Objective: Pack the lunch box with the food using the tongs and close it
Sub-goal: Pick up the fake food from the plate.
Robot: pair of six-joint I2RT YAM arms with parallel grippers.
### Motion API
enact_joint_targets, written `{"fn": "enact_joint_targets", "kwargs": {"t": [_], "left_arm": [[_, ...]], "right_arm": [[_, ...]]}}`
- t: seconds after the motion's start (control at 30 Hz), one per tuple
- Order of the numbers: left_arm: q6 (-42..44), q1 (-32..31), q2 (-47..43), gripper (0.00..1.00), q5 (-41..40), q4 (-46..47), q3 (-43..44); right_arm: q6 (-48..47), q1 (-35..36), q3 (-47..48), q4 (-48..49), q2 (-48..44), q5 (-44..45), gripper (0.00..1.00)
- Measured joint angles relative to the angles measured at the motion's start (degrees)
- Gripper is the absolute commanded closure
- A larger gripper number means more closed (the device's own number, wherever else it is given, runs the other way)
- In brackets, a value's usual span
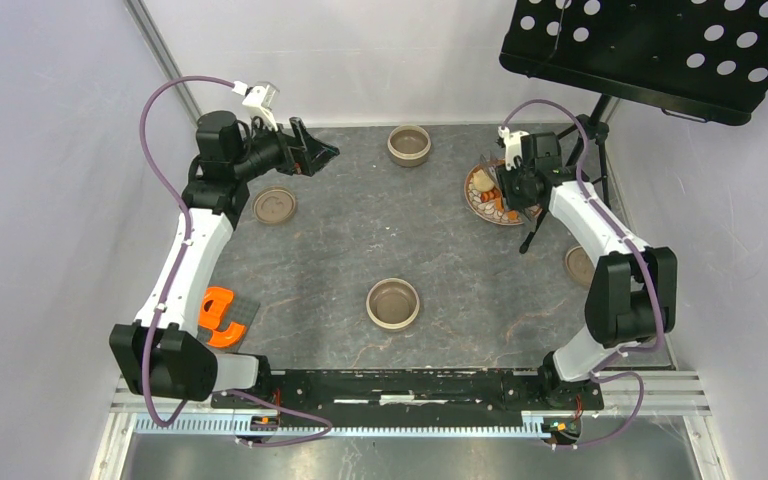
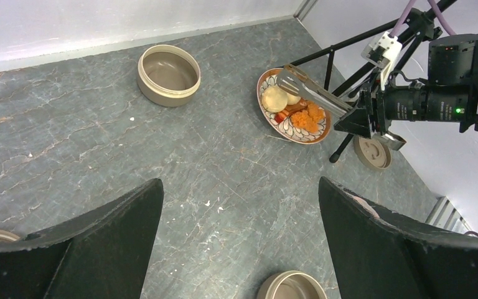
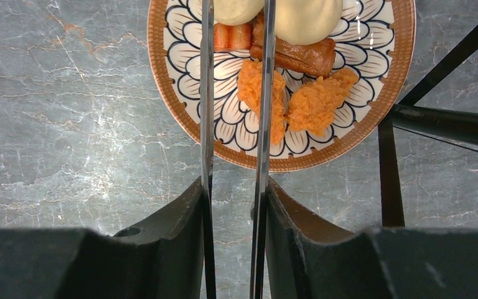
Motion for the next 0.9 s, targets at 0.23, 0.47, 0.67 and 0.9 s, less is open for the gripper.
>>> {"fn": "enact_joint_targets", "kwargs": {"t": [0.23, 0.47, 0.67, 0.9], "left_arm": [[0.00, 0.00, 0.00, 0.00, 0.00, 0.11, 0.02], [0.00, 0.00, 0.04, 0.00, 0.00, 0.20, 0.02], [0.00, 0.00, 0.66, 0.00, 0.00, 0.24, 0.02], [-0.07, 0.00, 0.96, 0.00, 0.00, 0.24, 0.02]], "right_arm": [[0.09, -1.44, 0.04, -0.79, 1.27, -0.61, 0.59], [1.07, -2.45, 0.07, -1.11, 2.34, -2.69, 0.57], [2.21, -3.78, 0.07, -1.27, 3.21, -4.46, 0.60], [3.19, -4.61, 0.07, -1.31, 3.34, -7.17, 0.63]]}}
